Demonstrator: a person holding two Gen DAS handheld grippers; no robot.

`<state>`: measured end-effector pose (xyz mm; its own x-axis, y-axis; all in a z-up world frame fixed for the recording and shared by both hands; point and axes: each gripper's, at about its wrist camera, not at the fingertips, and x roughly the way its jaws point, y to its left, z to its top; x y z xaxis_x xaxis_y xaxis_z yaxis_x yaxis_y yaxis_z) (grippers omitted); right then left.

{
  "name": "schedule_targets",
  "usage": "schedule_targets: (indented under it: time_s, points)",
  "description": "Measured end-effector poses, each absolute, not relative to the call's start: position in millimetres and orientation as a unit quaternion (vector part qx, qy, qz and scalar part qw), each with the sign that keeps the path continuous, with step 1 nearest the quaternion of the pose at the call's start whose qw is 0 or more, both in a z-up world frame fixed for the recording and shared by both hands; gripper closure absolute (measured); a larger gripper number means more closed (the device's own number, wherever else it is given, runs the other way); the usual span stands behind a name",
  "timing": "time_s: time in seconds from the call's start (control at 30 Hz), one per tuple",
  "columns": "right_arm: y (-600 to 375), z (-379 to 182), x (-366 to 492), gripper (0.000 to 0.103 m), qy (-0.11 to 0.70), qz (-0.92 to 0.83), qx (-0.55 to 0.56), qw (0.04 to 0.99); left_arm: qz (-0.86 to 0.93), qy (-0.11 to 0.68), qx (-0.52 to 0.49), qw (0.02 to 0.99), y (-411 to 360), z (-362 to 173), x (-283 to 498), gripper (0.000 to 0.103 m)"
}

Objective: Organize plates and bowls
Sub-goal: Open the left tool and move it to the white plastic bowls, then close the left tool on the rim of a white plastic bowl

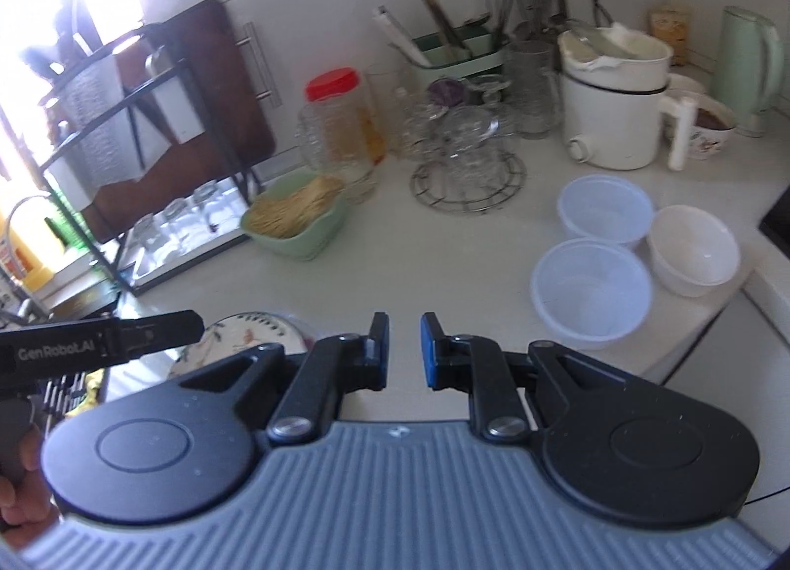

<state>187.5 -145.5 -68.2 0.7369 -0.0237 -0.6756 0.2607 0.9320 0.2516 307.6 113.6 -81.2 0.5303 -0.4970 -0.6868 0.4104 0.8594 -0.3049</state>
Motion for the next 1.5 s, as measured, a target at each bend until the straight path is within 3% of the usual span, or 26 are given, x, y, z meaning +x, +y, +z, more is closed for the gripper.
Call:
schedule_targets:
  time_s: [0.57,0.83,0.87,0.97,1.0,1.07,1.23,1.43,1.5]
  points:
    - [-252.2,-113.6,193.1,0.085,0.392,-0.105,0.166,0.899,-0.281,0.419,-0.032,0.863,-33.6,-122.4,322.5,0.046]
    - [-286.7,-137.7,192.3,0.085,0.412,-0.112,0.174,0.888,-0.294,0.462,-0.028,0.836,-96.2,-155.6,352.6,0.046]
    - [-290.5,-140.3,193.1,0.083,0.414,-0.112,0.176,0.886,-0.292,0.464,-0.026,0.836,-101.9,-158.5,355.6,0.046]
    - [-299.1,-147.1,192.9,0.047,0.41,-0.105,0.174,0.889,-0.292,0.469,-0.026,0.833,-115.3,-164.4,364.4,0.046]
    - [-301.4,-148.4,192.8,0.046,0.409,-0.105,0.176,0.889,-0.294,0.474,-0.027,0.83,-119.1,-166.6,367.5,0.044]
    - [-307.3,-152.3,193.8,0.047,0.409,-0.102,0.185,0.888,-0.289,0.48,-0.029,0.828,-125.1,-169.8,374.2,0.033]
    - [-320.9,-159.1,201.1,0.047,0.394,-0.106,0.203,0.89,-0.291,0.488,-0.022,0.823,-140.2,-180.6,382.5,0.033]
    - [-333.9,-172.1,223.9,0.048,0.41,-0.092,0.202,0.885,-0.272,0.521,-0.036,0.808,-154.4,-204.4,392.7,0.041]
    - [-335.2,-176.2,230.1,0.055,0.418,-0.085,0.194,0.883,-0.258,0.529,-0.037,0.807,-156.6,-211.0,394.2,0.048]
